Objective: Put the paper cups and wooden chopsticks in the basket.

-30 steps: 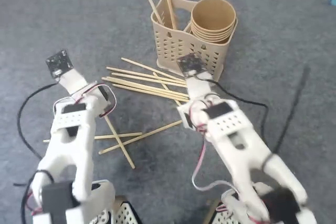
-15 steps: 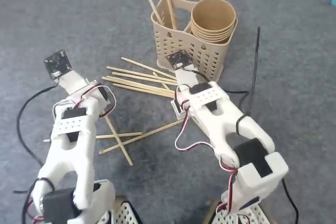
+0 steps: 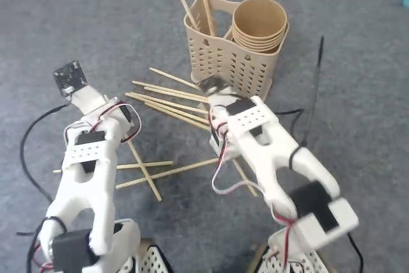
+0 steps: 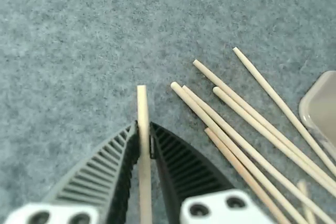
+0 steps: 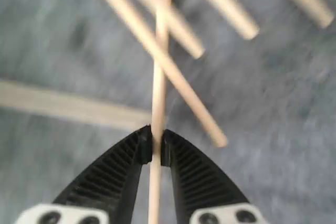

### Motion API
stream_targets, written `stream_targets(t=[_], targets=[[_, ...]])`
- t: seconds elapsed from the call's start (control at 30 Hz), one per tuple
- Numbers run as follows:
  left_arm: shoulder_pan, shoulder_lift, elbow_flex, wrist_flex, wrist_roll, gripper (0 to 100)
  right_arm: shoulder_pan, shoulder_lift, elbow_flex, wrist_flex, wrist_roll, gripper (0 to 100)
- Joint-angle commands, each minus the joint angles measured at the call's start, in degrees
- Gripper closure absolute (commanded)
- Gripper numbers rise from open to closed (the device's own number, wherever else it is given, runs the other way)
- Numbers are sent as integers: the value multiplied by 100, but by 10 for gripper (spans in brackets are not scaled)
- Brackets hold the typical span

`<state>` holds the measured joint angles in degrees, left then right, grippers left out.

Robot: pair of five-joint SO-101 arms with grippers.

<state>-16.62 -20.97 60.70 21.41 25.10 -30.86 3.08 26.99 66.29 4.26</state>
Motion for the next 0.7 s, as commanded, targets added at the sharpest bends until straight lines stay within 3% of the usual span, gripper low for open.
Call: stream_targets(t=[0.0,0.23,0.4,0.5,0.67], targets=[[-9,-352,-66,-176,-70,988,-444,-1262,-132,1701,1046,991],[-9,-352,-57,-176,-79,988,-514,-2448,-141,3626,2567,991],[-9,-352,-57,-176,-79,988,-418,-3257,-255,3398,2752,991],[-9,-352,-57,-176,-79,988,-374,-3749,-466,2501,2031,991],[-9,-352,-48,-176,-79,988,-374,-4391,-448,303,0,991]])
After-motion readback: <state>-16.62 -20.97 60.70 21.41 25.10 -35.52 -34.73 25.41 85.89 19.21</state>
